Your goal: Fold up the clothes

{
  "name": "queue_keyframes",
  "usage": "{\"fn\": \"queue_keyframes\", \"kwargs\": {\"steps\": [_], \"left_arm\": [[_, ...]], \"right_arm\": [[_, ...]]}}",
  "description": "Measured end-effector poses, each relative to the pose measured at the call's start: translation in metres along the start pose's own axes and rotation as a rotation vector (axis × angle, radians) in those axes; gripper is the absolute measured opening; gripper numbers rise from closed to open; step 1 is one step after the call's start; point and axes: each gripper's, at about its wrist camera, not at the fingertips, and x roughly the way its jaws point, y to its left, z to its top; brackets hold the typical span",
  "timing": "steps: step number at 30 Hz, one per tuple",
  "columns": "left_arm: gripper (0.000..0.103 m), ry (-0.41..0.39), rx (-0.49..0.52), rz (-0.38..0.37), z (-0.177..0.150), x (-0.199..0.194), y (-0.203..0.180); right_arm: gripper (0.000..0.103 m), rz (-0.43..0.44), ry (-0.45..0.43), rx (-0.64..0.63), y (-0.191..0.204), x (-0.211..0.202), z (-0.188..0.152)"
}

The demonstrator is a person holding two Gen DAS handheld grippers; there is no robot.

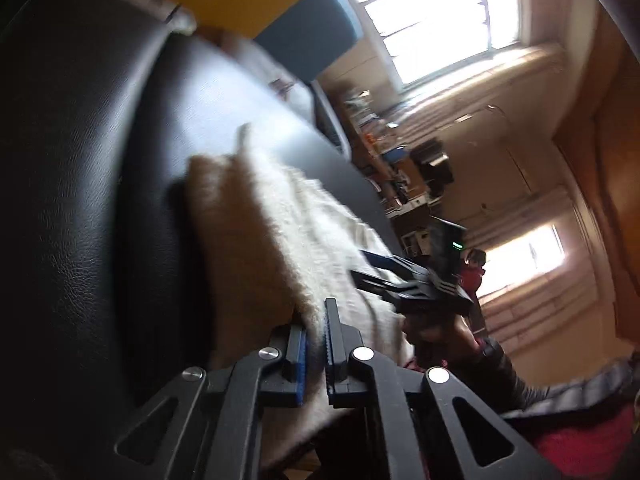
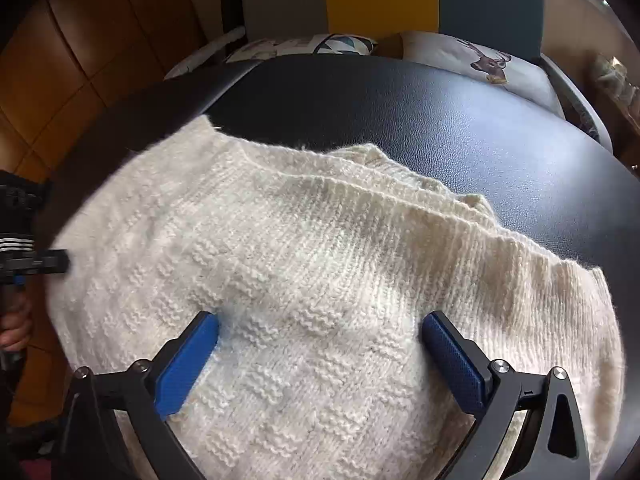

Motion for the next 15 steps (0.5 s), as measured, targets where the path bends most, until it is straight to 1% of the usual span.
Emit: {"fn": "queue_keyframes", "kwargs": {"steps": [3, 4, 6, 8, 9, 11, 12, 13, 15], "left_arm": [[0.005, 0.08, 0.048, 0.236, -0.016, 0.014, 0.004], [0.005, 0.1, 0.056, 0.3, -0.021, 0.018, 0.006], [0.005, 0.058, -0.023, 0.246, -0.023, 0.014, 0.016], [0.007, 0.01, -0.05, 0.22, -0.02, 0.006, 0.014], [0.008, -0.012, -0.066, 0.184, -0.015, 0.003, 0.014], [0.017, -0.055, -0.094, 0.12, -0.004, -0.003, 0.012], [0.021, -0.079, -0.088, 0.135, 0.005, -0.004, 0.011], [0.021, -0.082, -0.076, 0.146, 0.014, -0.001, 0.012], [0.021, -0.066, -0.074, 0.156, 0.033, 0.011, 0.017]], "right_arm": [[0.103, 0.004, -0.007, 0.001, -0.002, 0.003, -0.002], [0.103, 0.006, -0.013, 0.004, -0.003, 0.004, -0.003], [0.103, 0.005, -0.021, 0.001, -0.004, 0.005, -0.004], [0.103, 0.006, -0.027, 0.001, -0.004, 0.004, -0.005], [0.103, 0.009, -0.03, 0.001, -0.006, 0.003, -0.006], [0.103, 0.02, -0.034, -0.012, -0.017, 0.003, -0.007], [0.103, 0.02, -0.037, -0.009, -0.017, 0.002, -0.007], [0.103, 0.02, -0.038, -0.008, -0.018, 0.0, -0.008], [0.103, 0.021, -0.042, -0.007, -0.018, -0.005, -0.013]]}}
